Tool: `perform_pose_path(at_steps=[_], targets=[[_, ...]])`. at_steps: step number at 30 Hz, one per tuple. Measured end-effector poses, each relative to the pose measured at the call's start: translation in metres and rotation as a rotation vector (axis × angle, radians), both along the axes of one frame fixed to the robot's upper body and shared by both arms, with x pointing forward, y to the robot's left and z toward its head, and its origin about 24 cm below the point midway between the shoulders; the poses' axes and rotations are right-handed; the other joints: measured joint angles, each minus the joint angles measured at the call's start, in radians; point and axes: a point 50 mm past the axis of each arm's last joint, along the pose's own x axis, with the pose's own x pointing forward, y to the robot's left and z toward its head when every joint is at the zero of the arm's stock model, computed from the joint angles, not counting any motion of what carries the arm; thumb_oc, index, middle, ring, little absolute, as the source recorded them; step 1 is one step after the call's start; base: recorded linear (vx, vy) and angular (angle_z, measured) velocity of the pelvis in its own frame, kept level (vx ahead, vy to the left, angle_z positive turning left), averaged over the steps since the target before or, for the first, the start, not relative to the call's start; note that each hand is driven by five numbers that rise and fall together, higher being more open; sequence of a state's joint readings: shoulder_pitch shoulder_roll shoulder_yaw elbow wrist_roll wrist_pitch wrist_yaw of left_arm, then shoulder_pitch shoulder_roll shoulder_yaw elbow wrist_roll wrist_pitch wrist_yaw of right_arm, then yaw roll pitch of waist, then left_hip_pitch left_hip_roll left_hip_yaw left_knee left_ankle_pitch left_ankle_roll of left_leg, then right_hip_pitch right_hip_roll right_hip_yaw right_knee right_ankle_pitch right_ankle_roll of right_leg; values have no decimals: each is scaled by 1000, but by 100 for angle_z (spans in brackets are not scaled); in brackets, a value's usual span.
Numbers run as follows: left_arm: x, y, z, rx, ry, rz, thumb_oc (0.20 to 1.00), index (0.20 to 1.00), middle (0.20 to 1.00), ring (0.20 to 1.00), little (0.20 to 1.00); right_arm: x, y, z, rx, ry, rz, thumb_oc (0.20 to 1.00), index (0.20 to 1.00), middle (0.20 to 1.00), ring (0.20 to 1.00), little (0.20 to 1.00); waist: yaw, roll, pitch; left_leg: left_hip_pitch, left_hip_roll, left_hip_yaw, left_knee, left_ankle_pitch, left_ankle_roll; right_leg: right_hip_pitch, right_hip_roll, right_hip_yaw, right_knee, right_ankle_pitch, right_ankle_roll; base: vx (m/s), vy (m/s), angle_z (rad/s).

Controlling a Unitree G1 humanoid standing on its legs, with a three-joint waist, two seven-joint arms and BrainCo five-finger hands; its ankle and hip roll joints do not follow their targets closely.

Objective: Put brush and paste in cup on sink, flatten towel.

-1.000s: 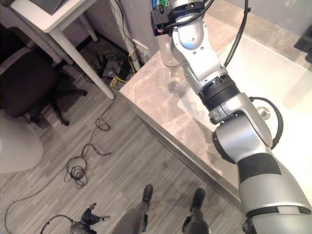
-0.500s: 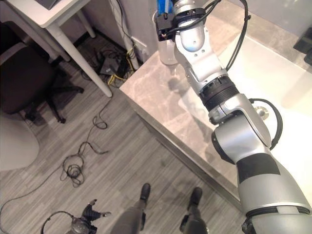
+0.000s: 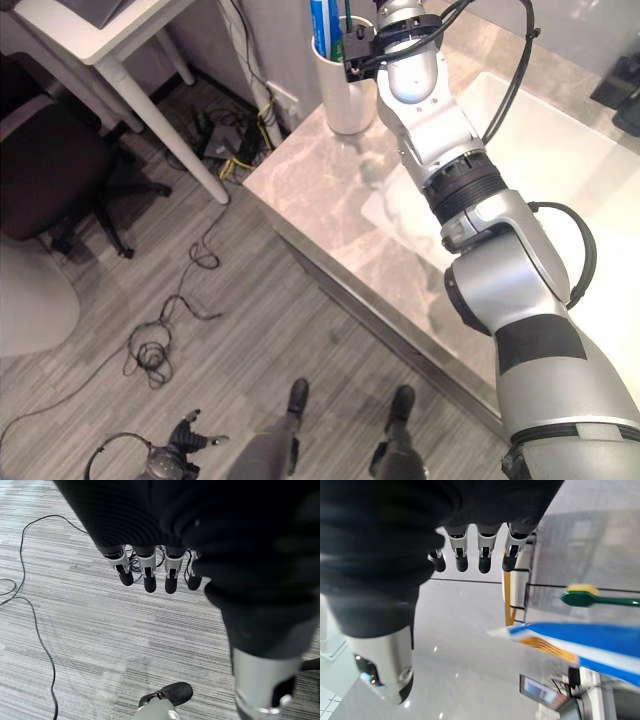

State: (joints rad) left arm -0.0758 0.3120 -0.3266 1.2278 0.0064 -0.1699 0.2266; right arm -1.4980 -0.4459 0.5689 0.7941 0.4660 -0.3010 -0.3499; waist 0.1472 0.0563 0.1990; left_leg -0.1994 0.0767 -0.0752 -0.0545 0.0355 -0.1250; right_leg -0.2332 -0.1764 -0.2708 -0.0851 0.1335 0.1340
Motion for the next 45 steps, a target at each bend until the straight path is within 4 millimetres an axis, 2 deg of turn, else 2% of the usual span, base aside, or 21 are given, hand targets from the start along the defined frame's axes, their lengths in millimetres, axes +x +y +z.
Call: perform_pose_path(at_steps=[8, 11, 14, 15, 18, 19, 21, 23, 25, 26, 27, 28, 30, 31, 33, 34, 36, 37, 38, 42, 45], targets=[[-4, -1, -2, -11, 29, 0, 1000, 1000, 1000, 1000, 1000, -40, -1, 32, -46, -284, -58, 1000, 1000, 1000, 1000, 1000, -51, -1, -8, 98, 0, 14, -22, 0, 1, 77, 0, 18, 0, -1, 2, 21, 44, -7], [-7, 0, -3, -20, 42, 24, 1000, 1000, 1000, 1000, 1000, -60, -6, 26, -58, -380, -33, 1000, 1000, 1000, 1000, 1000, -60, -8, -20, 147, 0, 29, -33, -4, 7, 115, 0, 25, 0, -6, 7, 7, 77, -11], [-14, 1, -5, -15, 71, 20, 1000, 1000, 1000, 1000, 1000, -70, -14, -1, -124, -399, -21, 1000, 1000, 1000, 1000, 1000, -100, -26, -61, 183, -5, 49, -33, -13, 20, 139, -3, 45, 0, -6, 8, -16, 123, -23], [-25, -1, -9, -20, 97, 20, 1000, 1000, 1000, 1000, 1000, -73, -22, -24, -191, -376, -26, 1000, 1000, 1000, 1000, 1000, -126, -33, -93, 216, -11, 73, -33, -21, 29, 156, -7, 72, 0, -6, 11, -66, 179, -31], [-26, -7, -10, -31, 91, -11, 1000, 1000, 1000, 1000, 1000, -92, -52, -58, -199, -345, -55, 1000, 1000, 1000, 1000, 1000, -166, -52, -124, 248, -29, 121, -4, -37, 42, 168, -20, 107, 13, 0, 21, -172, 179, -46], [-40, -13, -14, -49, 118, -14, 1000, 1000, 1000, 1000, 1000, -101, -60, -89, -208, -291, -52, 1000, 1000, 1000, 1000, 1000, -184, -56, -135, 276, -39, 175, -1, -50, 59, 171, -28, 149, 28, 1, 26, -279, 158, -89], [-52, -20, -19, -76, 155, 4, 1000, 1000, 1000, 1000, 1000, -95, -63, -104, -215, -233, -66, 1000, 1000, 1000, 1000, 1000, -224, -51, -134, 306, -56, 213, -20, -58, 69, 161, -33, 204, 27, 7, 36, -171, 59, -88], [-44, -23, -18, -87, 136, 1, 1000, 1000, 1000, 1000, 1000, -93, -79, -111, -311, -204, -153, 1000, 1000, 1000, 1000, 1000, -269, -64, -123, 298, -95, 256, -6, -70, 92, 128, -72, 243, 27, 20, 55, -227, 50, -60], [-40, -16, -15, -74, 116, 24, 1000, 1000, 1000, 1000, 1000, -98, -97, -133, -286, -141, -211, 1000, 1000, 1000, 1000, 1000, -261, -87, -117, 305, -108, 307, 18, -79, 104, 102, -79, 255, 32, 6, 49, -156, -3, -87], [-51, -15, -17, -82, 132, 59, 1000, 1000, 1000, 1000, 1000, -99, -103, -161, -259, -42, -234, 1000, 1000, 1000, 1000, 1000, -221, -51, -124, 302, -60, 388, 14, -78, 107, 76, -83, 127, 42, -70, 36, -67, -40, -163], [-49, -11, -17, -86, 143, 86, 1000, 1000, 1000, 1000, 1000, -98, -101, -172, -268, 1, -224, 1000, 1000, 1000, 1000, 1000, -221, -34, -112, 307, -30, 438, 22, -88, 108, 44, -79, 62, 96, -56, 18, -63, -59, -153], [-42, 1, -15, -73, 171, 126, 1000, 1000, 1000, 1000, 1000, -96, -96, -179, -278, 32, -206, 1000, 1000, 1000, 1000, 1000, -235, -26, -106, 296, -8, 447, 41, -90, 105, 30, -68, 65, 155, -50, 10, -66, -65, -86], [-17, 11, -5, -3, 75, 144, 1000, 1000, 1000, 1000, 1000, -105, -97, -202, -342, 87, -214, 1000, 1000, 1000, 1000, 1000, -242, -54, -113, 305, 3, 475, 12, -67, 95, 44, -59, 78, 351, -112, 21, -92, -129, -42], [-13, 10, -3, -1, 53, 132, 1000, 1000, 1000, 1000, 1000, -106, -106, -206, -353, 108, -253, 1000, 1000, 1000, 1000, 1000, -244, -67, -121, 309, 2, 475, 14, -66, 93, 75, -63, 78, 332, -169, 16, -85, -135, -25], [-11, -15, -8, -59, 38, 103, 1000, 1000, 1000, 1000, 1000, -113, -145, -222, -408, 190, -435, 1000, 1000, 1000, 1000, 1000, -240, -66, -112, 319, 22, 471, 34, -61, 83, 114, -16, 69, 266, -144, -26, -32, -150, -6], [-11, -15, -8, -59, 38, 103, 1000, 1000, 1000, 1000, 1000, -113, -145, -222, -408, 190, -435, 1000, 1000, 1000, 1000, 1000, -240, -66, -112, 319, 22, 471, 34, -61, 83, 114, -16, 69, 266, -144, -26, -6, -158, -29], [-26, -40, -19, -109, 105, 87, 1000, 1000, 1000, 1000, 1000, -123, -185, -253, -373, 358, -587, 1000, 1000, 1000, 1000, 1000, -236, -35, -111, 317, 60, 470, 34, -60, 83, 137, 35, 81, 191, -112, -42, 29, -130, -28], [-29, -42, -20, -115, 111, 88, 1000, 1000, 1000, 1000, 1000, -124, -191, -259, -363, 397, -610, 1000, 1000, 1000, 1000, 1000, -238, -31, -111, 316, 63, 471, 34, -60, 82, 137, 37, 81, 185, -109, -44, 42, -198, -8], [-28, -43, -20, -117, 112, 89, 1000, 1000, 1000, 1000, 1000, -132, -208, -275, -335, 489, -667, 1000, 1000, 1000, 1000, 1000, -250, -17, -110, 314, 73, 471, 36, -60, 83, 137, 52, 77, 179, -104, -50, 35, -266, 5], [-23, -43, -19, -114, 110, 92, 1000, 1000, 1000, 1000, 1000, -187, -270, -384, -228, 1068, -879, 1000, 1000, 1000, 1000, 1000, -249, -6, -124, 281, 105, 469, 77, -80, 72, 121, 72, 74, 187, -116, -69, -14, -197, -4], [-22, -47, -19, -118, 115, 68, 1000, 1000, 1000, 1000, 1000, -229, -280, -431, -295, 1378, -915, 1000, 1000, 1000, 1000, 1000, -274, 2, -127, 272, 114, 468, 85, -77, 70, 108, 81, 76, 199, -118, -73, -11, -160, -4]])
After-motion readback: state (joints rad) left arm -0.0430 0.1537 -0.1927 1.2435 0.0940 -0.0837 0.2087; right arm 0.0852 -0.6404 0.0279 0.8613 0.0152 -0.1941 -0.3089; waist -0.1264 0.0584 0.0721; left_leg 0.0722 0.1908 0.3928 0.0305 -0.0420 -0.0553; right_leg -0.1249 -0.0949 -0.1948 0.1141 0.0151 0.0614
